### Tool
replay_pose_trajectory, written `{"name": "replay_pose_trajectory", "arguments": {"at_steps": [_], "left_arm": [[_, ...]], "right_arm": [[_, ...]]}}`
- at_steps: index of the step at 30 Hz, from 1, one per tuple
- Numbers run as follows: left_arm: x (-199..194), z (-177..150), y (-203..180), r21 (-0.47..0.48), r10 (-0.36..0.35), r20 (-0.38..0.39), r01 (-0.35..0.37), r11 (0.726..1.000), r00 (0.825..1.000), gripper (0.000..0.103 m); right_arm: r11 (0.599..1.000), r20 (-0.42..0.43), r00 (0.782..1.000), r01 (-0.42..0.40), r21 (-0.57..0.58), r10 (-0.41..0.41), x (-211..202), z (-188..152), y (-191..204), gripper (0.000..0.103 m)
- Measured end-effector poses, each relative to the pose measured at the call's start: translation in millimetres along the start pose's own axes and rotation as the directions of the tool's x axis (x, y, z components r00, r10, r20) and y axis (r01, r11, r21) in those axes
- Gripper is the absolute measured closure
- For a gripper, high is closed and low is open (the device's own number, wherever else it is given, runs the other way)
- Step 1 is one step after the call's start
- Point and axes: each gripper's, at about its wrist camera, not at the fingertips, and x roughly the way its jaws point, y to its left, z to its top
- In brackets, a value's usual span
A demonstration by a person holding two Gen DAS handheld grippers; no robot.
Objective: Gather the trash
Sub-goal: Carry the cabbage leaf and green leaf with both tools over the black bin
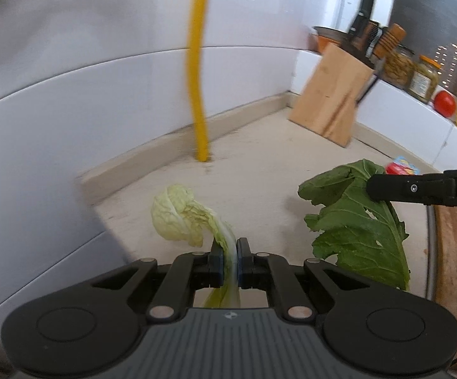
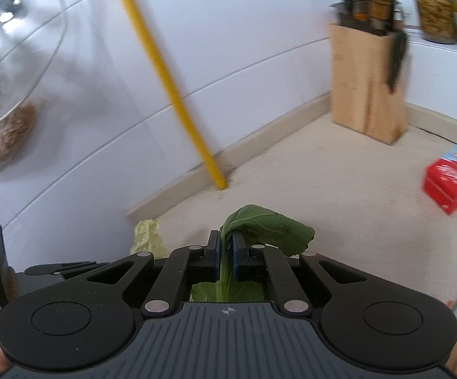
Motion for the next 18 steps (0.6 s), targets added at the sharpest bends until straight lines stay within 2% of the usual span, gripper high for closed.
{"name": "replay_pose_trajectory", "arguments": {"at_steps": [10,18], "left_arm": [[-32,-22,48,-0.086,0.103,0.015,-0.102,0.991,0.995,0.099],[-54,-40,77,-0.135,0.154,0.022,-0.15,0.979,0.988,0.099]], "right_arm": [[0.991,-0.06,0.992,-0.112,-0.077,0.107,24,-9,58,0.093],[0.979,-0.104,0.983,-0.164,-0.121,0.151,35,-18,93,0.093]]}}
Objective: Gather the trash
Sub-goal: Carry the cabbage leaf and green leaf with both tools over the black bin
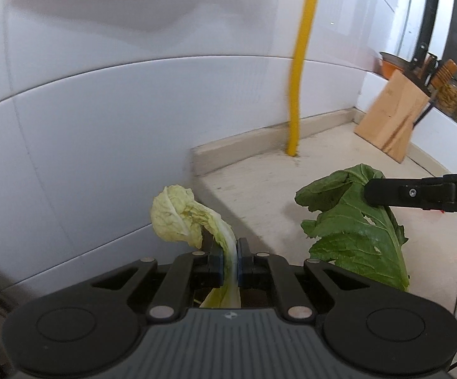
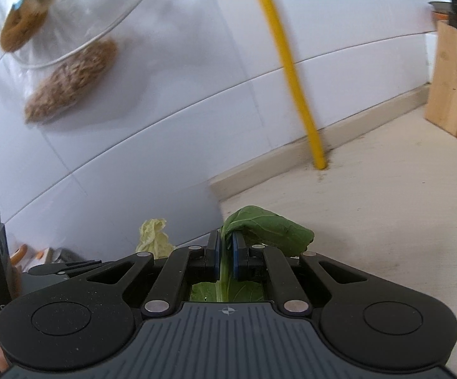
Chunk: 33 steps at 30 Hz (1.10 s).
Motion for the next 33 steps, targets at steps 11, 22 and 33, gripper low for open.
{"name": "replay_pose_trajectory", "arguments": {"at_steps": [11,22,33], "left_arm": [[-15,-15,38,-0.047,0.042,-0.001,-0.042,0.998,0.999,0.099],[-4,-31,64,-0.074,0.069,-0.053,-0.073,0.995,0.996,0.099],[9,-38,78,-0.092,0.065,-0.092,-0.073,0.993,0.994,0.099]], "right_arm": [[0.998,-0.044,0.998,-0.042,-0.04,0.04,20,-7,38,0.093],[0.997,-0.102,0.994,-0.052,-0.052,0.047,46,-18,61,0.093],[0.998,-0.146,0.988,-0.047,-0.04,0.041,66,-24,70,0.093]]}}
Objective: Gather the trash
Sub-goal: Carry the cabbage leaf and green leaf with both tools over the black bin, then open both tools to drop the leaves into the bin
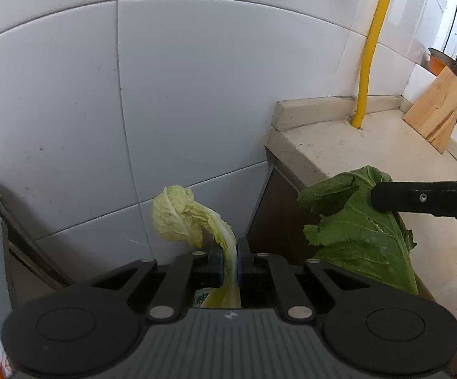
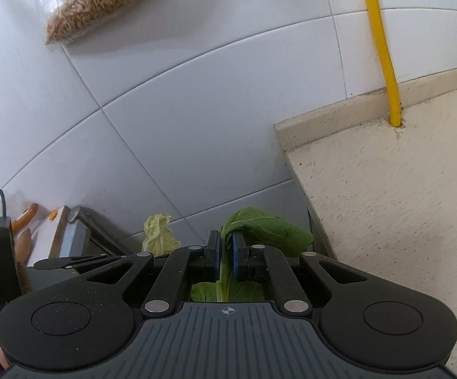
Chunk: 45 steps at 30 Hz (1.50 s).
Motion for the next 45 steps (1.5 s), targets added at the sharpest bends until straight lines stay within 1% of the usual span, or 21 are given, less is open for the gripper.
{"name": "replay_pose_trajectory", "arguments": {"at_steps": [7,17,34,45], "left_arm": [[8,-1,6,-0.015,0.0,-0.006,0.0,1.0,1.0,0.099],[22,-3,10,-0.031,0.001,-0.037,-0.002,1.0,0.999,0.099],[42,-3,17,-0.024,0.022,-0.095,-0.024,0.999,0.995,0.099],[50,-3,16,-0.026,0.037,-0.117,-0.04,0.999,0.992,0.099]], "right_arm": [[1.0,-0.02,1.0,0.011,-0.005,-0.011,8,1,4,0.093],[1.0,-0.054,0.998,0.023,0.002,-0.023,26,1,6,0.093],[0.999,-0.106,0.994,0.034,0.005,-0.034,54,-1,6,0.093],[1.0,-0.134,0.991,0.025,0.012,-0.023,66,-1,3,0.093]]}}
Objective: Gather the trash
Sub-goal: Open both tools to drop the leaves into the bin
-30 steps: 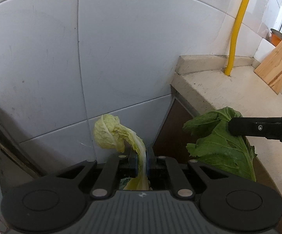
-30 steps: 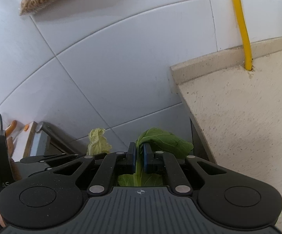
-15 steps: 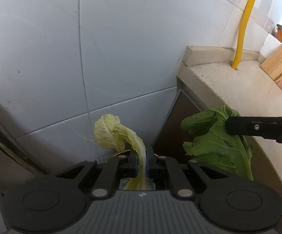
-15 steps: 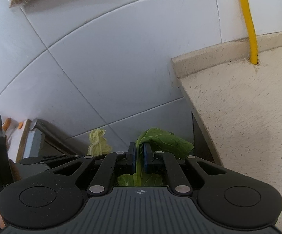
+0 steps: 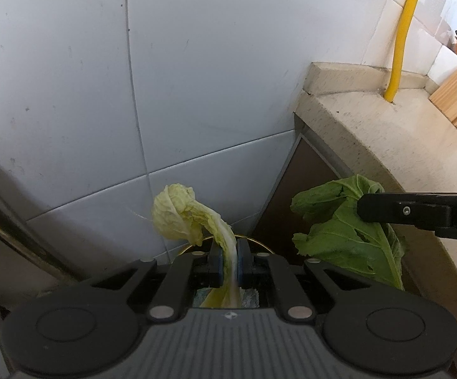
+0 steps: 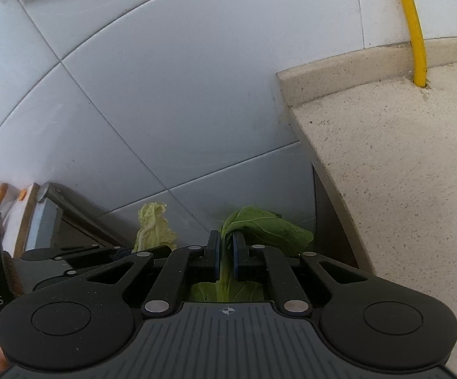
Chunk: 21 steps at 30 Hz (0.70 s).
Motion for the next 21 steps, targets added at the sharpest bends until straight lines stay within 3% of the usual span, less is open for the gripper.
{"name": "replay_pose_trajectory", "arguments": {"at_steps": [21], "left_arm": [[11,2,-1,0.016,0.006,-0.032,-0.005,1.0,0.999,0.098]], "right_arm": [[1.0,-0.033,0.999,0.021,0.007,-0.021,17,0,1,0.093]]}}
